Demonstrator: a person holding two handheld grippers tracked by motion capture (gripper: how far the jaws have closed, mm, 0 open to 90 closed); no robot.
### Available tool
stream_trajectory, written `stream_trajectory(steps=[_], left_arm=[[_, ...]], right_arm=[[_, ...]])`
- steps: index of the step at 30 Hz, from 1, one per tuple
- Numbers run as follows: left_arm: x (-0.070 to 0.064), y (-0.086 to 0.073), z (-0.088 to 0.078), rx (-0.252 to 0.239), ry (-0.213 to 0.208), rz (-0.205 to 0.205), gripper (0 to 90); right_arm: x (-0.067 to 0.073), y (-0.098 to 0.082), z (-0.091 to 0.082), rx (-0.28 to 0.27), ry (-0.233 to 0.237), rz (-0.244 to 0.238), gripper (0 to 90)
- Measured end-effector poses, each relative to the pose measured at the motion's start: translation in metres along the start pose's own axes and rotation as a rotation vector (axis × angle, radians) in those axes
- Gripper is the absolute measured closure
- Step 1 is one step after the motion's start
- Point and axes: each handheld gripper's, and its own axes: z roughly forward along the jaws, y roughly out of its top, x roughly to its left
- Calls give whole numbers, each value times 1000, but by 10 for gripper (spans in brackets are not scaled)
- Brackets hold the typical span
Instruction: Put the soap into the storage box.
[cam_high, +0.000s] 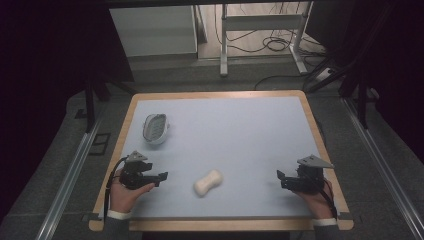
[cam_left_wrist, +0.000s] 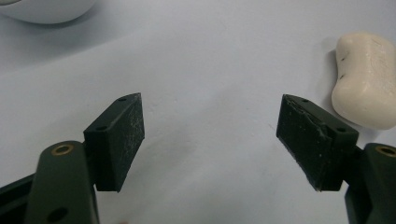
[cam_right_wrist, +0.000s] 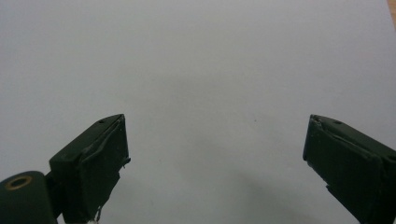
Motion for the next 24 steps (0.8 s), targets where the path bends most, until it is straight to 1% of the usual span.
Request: stream_trajectory(steps=[8, 12, 13, 18, 19, 20, 23, 24], left_arm=[[1, -1, -6, -9, 9, -5, 238], [-1, 1, -9, -13, 9, -4, 237], [-2, 0, -9, -9, 18, -3, 238], [-5, 2, -9, 11, 30, -4, 243], [-6, 3, -9, 16, 30, -5, 256], [-8, 5, -11, 12, 19, -24, 255], [-10, 6, -14, 9, 22, -29, 255], [-10, 6, -17, 3, 21, -33, 255]], right_arm=[[1, -2, 3, 19, -3, -11, 64], [1, -3, 2, 24, -10, -2, 64], [1, -3, 1, 22, -2, -4, 64], [-2, -5, 0, 21, 8, 1, 64], [-4, -6, -2, 17, 10, 5, 64], [-4, -6, -2, 17, 9, 5, 65], [-5, -7, -3, 20, 10, 1, 64], [-5, -8, -3, 23, 18, -1, 65]])
